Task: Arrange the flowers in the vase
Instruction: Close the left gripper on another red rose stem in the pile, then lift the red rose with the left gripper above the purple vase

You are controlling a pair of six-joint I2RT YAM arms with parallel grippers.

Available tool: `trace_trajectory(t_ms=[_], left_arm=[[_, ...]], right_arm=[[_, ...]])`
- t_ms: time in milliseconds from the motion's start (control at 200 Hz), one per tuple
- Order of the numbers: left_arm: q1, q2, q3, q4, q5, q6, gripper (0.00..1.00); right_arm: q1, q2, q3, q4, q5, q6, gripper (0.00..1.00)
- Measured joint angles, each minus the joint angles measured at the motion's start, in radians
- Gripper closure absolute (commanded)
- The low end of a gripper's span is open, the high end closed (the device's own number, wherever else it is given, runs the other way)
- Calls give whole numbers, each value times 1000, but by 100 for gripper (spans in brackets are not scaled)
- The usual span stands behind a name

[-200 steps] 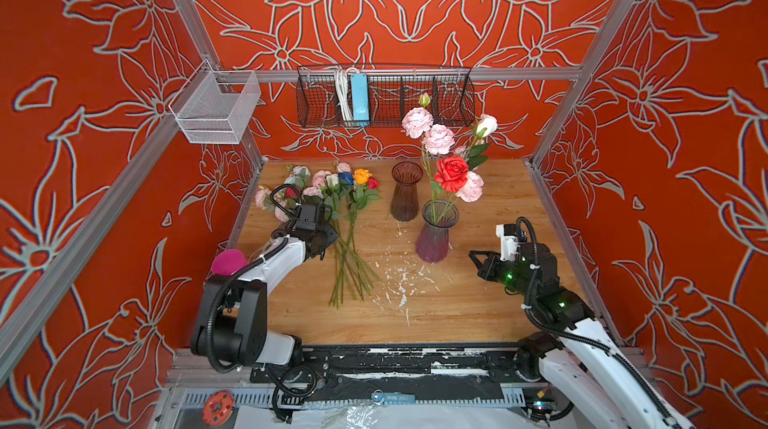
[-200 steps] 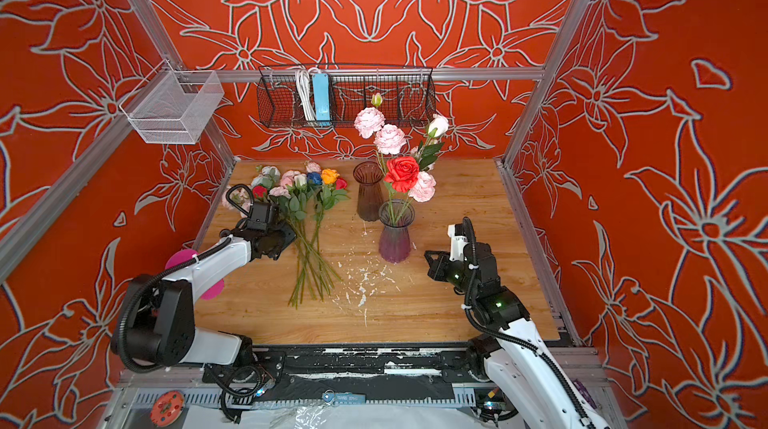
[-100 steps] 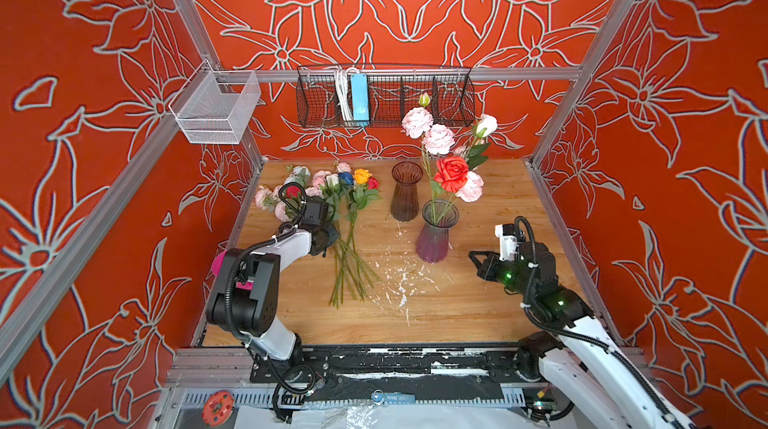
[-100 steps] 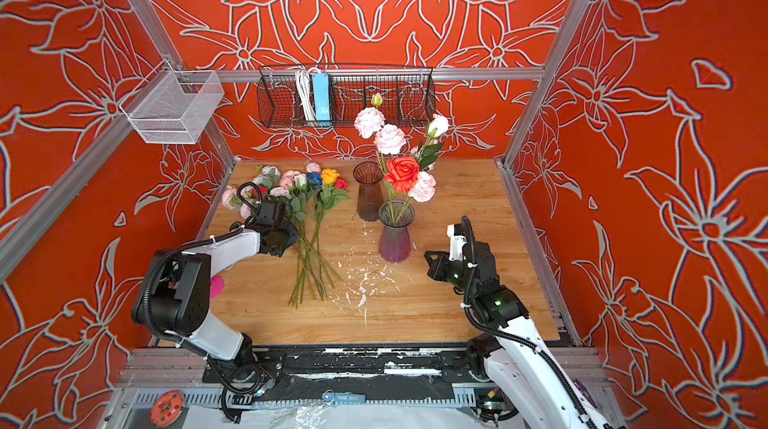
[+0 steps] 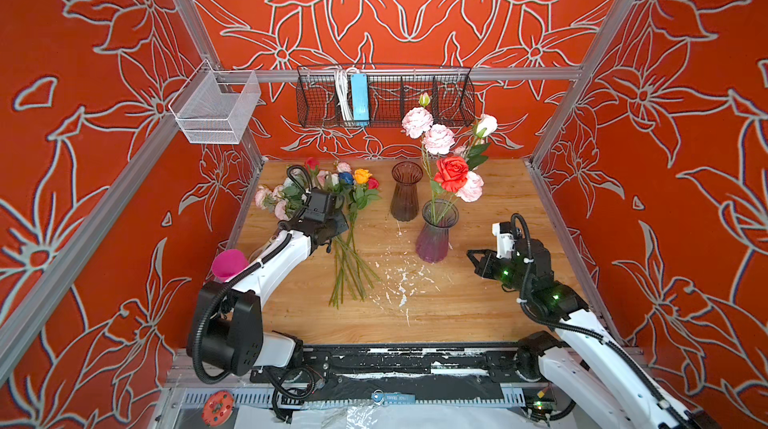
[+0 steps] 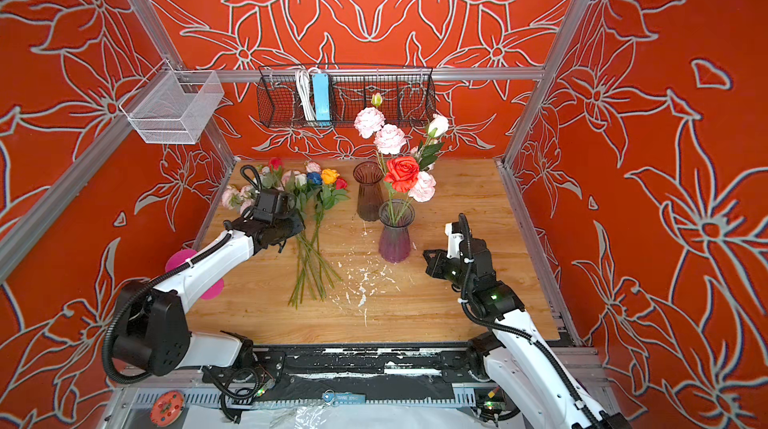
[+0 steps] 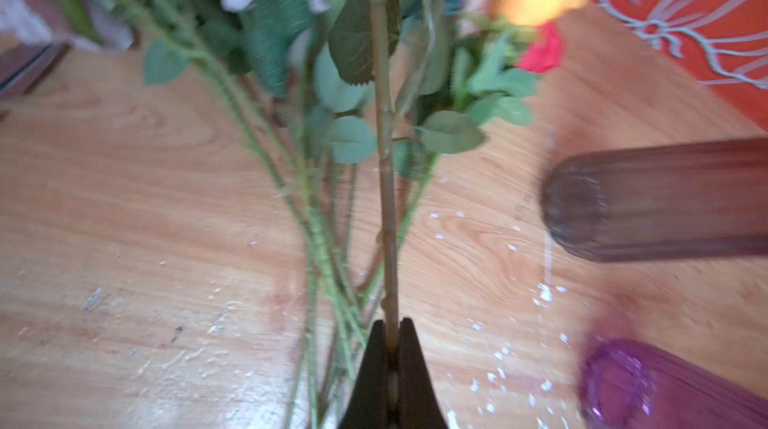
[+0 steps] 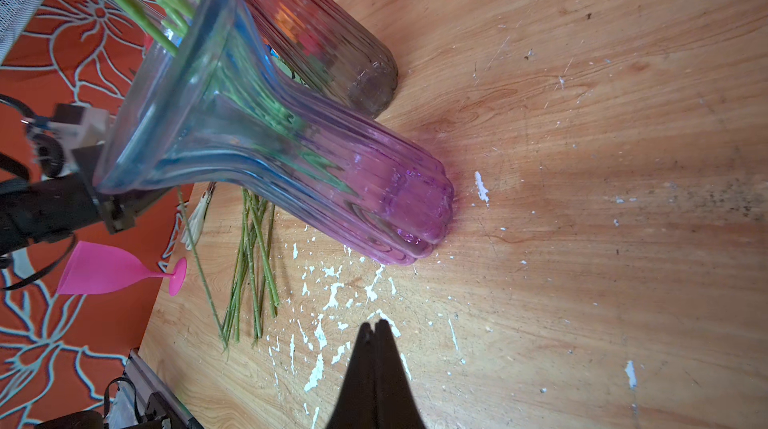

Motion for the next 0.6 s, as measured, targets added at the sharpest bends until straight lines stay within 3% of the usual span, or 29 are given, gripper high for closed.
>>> trace_trajectory(t_ms=[325,380,480,600], left_arm=[[-60,-225,-16,27,21,52,100],[-81,-279,-37,67,39,66,100],[-140,-364,-76,145,70,97,100],[-209,-447,-111,239,113,132,100]], right_arm=[[0,-14,11,8,-21,3,95],[0,-21,11,14,-43,2,85],[0,-45,12,29,-83,-4,59],[0,-100,16,35,-106,-3,47]])
